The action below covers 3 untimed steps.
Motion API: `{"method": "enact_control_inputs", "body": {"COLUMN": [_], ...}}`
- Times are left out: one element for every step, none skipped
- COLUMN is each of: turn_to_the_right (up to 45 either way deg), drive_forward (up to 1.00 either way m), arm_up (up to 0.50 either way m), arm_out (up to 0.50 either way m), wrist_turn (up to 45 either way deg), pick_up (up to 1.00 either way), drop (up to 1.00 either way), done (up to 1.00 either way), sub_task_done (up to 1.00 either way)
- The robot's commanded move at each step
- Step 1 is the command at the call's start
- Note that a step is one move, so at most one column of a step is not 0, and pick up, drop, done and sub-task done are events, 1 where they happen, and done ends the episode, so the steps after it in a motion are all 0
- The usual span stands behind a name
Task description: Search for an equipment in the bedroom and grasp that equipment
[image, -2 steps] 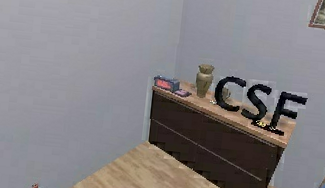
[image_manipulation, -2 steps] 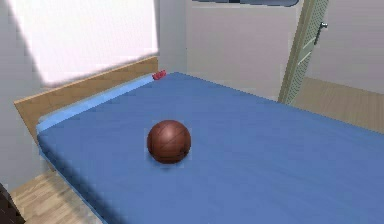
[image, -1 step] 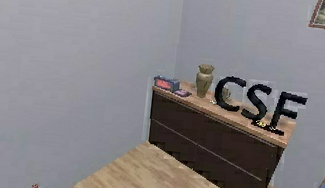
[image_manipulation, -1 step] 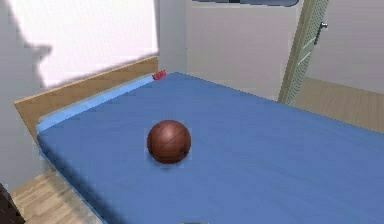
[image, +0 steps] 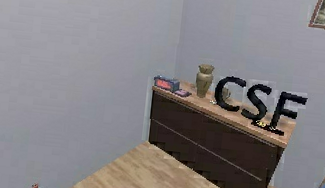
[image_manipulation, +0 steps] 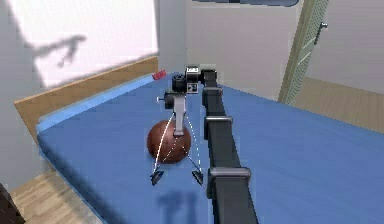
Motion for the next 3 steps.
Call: {"method": "enact_control_inputs", "body": {"turn_to_the_right": [0.0,0.0,0.0], "drive_forward": [0.0,0.0,0.0], "arm_up": [0.0,0.0,0.0], "arm_out": [0.0,0.0,0.0], "wrist_turn": [45.0,45.0,45.0], "pick_up": [0.0,0.0,0.0], "drop": [0.0,0.0,0.0], "done": [0.0,0.0,0.0], "sub_task_done": [0.0,0.0,0.0]}}
